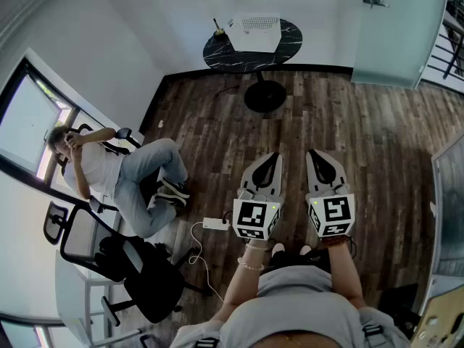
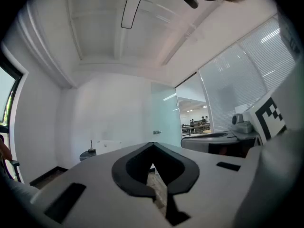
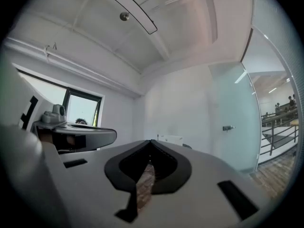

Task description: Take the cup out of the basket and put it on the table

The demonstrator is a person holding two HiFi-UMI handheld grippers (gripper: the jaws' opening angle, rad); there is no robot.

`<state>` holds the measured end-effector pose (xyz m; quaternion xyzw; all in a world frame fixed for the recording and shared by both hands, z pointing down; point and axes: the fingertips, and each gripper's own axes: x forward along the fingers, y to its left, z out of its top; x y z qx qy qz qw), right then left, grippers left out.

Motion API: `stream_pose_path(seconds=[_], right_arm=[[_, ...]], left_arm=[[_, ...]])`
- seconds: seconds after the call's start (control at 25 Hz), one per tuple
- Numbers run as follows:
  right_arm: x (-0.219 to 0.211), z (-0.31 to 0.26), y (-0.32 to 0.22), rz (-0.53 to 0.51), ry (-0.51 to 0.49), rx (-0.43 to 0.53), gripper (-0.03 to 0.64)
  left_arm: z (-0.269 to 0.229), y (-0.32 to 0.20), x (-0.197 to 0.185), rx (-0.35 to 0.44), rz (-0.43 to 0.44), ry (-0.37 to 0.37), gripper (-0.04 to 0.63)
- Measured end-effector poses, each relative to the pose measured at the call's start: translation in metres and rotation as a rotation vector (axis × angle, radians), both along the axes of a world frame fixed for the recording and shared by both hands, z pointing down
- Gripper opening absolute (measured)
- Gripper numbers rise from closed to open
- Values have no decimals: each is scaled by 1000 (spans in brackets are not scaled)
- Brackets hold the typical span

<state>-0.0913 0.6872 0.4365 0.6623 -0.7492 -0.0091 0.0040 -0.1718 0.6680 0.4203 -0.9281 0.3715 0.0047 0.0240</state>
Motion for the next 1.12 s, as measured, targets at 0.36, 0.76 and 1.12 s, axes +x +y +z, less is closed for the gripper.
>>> stream_pose_path(seconds=[0.36,0.76,1.12], right_arm=[[5,2,3,-12,-3,-5,8],[32,3,2,-30,12,13,8],[65,3,-23,-49,-4,21,8]], left_arm=[[1,4,9,0,-1,-15,5],[2,-1,34,-11,-9,-6,5],[6,-24,64,-8,-45,2,5]])
